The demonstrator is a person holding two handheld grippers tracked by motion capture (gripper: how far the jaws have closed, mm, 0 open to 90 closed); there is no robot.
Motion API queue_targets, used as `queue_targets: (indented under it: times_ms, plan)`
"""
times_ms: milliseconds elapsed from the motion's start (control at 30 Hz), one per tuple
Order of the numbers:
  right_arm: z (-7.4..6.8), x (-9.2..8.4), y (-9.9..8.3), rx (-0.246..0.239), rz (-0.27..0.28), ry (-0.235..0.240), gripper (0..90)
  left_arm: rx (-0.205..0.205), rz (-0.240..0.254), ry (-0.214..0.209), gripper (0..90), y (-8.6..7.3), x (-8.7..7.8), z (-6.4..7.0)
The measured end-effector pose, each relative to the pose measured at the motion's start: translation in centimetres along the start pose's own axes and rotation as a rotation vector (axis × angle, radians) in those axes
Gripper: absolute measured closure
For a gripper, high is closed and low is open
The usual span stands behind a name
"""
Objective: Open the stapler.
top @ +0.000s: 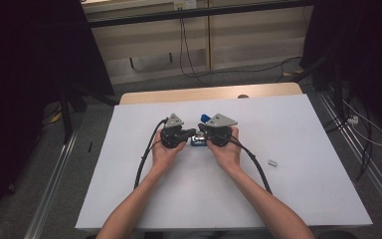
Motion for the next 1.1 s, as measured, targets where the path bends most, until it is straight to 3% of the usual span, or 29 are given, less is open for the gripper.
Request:
queue_targets:
  times_ms: [433,567,900,1100]
  plan:
    - [0.9,-0.9,0.5,-0.013,0.02,-0.031,90.0,0.012,0.003,0.017,90.0,0.0,0.0,0.0]
    - [1.5,-1.6,0.8,0.003,0.039,-0.045,90.0,0.013,0.01,0.015,90.0,-0.1,-0.1,0.0]
    - [1.6,-2.1,1.4,-0.008,0.057,-0.063,90.0,0.009,0.009,0.017,90.0,-0.1,-0.1,0.0]
    - [2.4,-2.7,1.7,0.017,0.073,-0.073,90.0,0.003,0.012,0.013,90.0,-0.1,-0.1,0.0]
Point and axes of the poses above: each handheld gripper's, and its own axes: x roughly forward along the jaws, y roughly out of its top, z roughly to its right, the point moved 4 cm from there along x, roughly forward along the jaws, and after that the axes turned 9 degrees about x, right-handed, at the moved point
